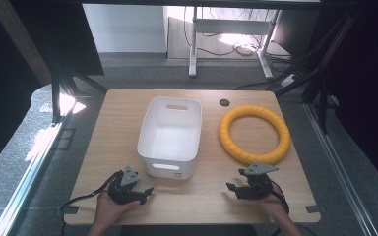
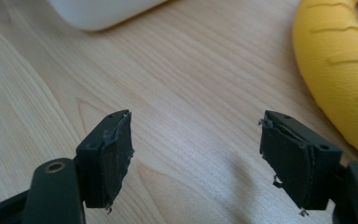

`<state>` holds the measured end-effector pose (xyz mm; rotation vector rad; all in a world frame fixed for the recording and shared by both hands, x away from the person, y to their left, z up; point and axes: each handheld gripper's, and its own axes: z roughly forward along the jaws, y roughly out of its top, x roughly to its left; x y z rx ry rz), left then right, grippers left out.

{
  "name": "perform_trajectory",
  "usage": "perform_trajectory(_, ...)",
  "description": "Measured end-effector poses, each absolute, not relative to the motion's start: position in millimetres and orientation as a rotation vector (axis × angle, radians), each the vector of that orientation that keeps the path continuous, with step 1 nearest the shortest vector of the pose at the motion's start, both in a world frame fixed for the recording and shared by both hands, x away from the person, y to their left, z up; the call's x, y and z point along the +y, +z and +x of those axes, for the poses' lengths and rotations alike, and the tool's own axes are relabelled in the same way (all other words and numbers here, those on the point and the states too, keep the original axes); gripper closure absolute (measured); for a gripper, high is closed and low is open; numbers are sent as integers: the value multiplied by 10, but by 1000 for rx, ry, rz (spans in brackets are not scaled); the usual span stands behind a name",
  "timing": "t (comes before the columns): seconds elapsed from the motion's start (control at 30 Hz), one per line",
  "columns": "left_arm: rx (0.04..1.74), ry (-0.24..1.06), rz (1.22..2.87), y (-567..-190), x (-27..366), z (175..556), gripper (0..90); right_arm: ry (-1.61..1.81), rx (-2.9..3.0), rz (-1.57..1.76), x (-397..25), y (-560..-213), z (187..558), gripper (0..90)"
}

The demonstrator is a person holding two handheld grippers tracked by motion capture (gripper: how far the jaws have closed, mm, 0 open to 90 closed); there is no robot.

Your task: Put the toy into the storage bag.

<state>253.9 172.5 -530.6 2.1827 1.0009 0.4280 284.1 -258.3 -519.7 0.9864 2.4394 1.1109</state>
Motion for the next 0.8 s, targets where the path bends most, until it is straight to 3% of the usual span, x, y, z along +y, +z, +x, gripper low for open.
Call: perform_trajectory(0.8,1016,427,2170,-5270,1751,2536,203,1182,2452,934,-2640,-4902,2931,227)
